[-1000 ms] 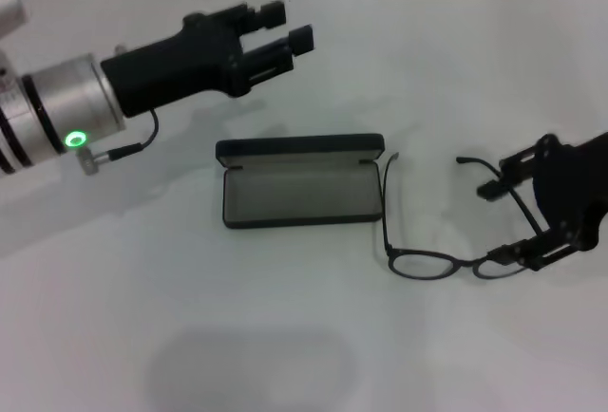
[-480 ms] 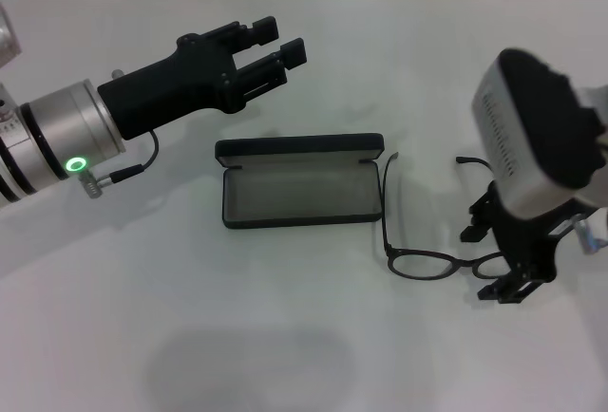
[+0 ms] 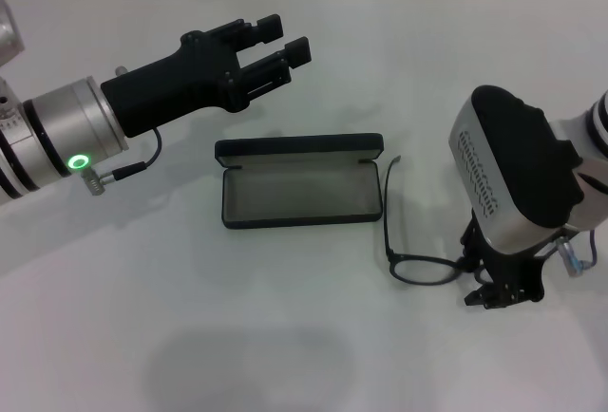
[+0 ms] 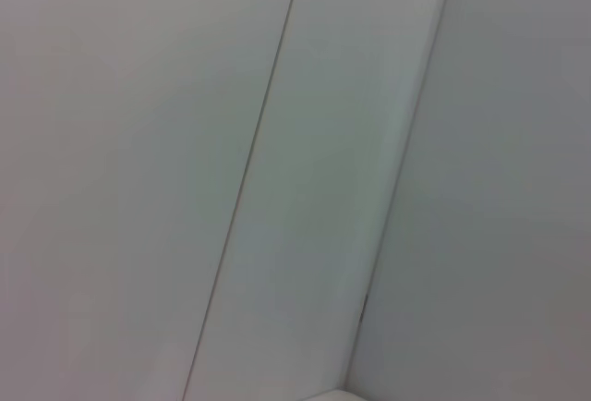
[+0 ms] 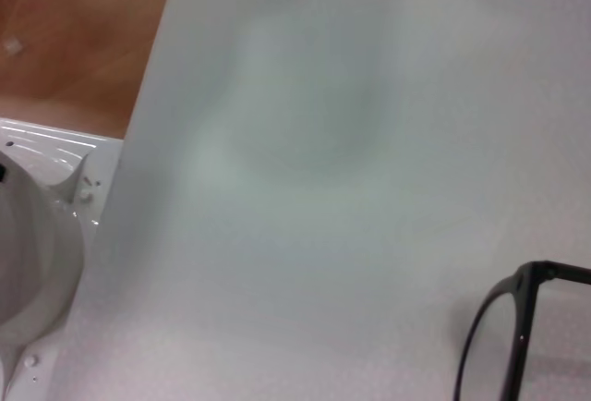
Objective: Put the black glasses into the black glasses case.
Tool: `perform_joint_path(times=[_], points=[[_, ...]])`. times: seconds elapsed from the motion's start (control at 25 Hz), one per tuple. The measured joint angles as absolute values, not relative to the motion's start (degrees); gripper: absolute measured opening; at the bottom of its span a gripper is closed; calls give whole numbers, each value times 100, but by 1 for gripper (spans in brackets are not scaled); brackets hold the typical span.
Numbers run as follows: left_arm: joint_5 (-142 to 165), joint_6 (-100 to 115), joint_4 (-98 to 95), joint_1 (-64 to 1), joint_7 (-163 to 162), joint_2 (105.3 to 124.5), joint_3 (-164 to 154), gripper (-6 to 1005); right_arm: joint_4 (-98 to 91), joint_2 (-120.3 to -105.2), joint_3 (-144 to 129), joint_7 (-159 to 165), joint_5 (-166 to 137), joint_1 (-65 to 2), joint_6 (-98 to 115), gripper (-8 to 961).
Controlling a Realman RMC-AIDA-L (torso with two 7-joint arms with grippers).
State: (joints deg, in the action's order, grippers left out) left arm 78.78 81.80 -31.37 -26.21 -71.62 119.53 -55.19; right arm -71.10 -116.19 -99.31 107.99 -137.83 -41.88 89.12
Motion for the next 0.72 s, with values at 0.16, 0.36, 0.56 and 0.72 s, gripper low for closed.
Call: perform_joint_path(times=[0.16,0.36,0.56,0.72], points=[[7896,8183,-3128,-2620,-7161,11953,-5520,561,-7104,-11619,-9981,10790,-13783,-4129,8893,348],[7902,8190,-3134,-2614,-7191,11952,-5519,560,-7191,-11609,-9897,10792,-13772,-4041,8835,246],[7903,8356,-3156,-2562,-7209,11943,-5506,560,-7621,-11582,-9368,10707,-13729,-3777,9125,143],[7870,8905,-3125,-2558,-7285,11905,-5490,560,-8096,-11582,-8431,10012,-13022,-3295,9393,97]])
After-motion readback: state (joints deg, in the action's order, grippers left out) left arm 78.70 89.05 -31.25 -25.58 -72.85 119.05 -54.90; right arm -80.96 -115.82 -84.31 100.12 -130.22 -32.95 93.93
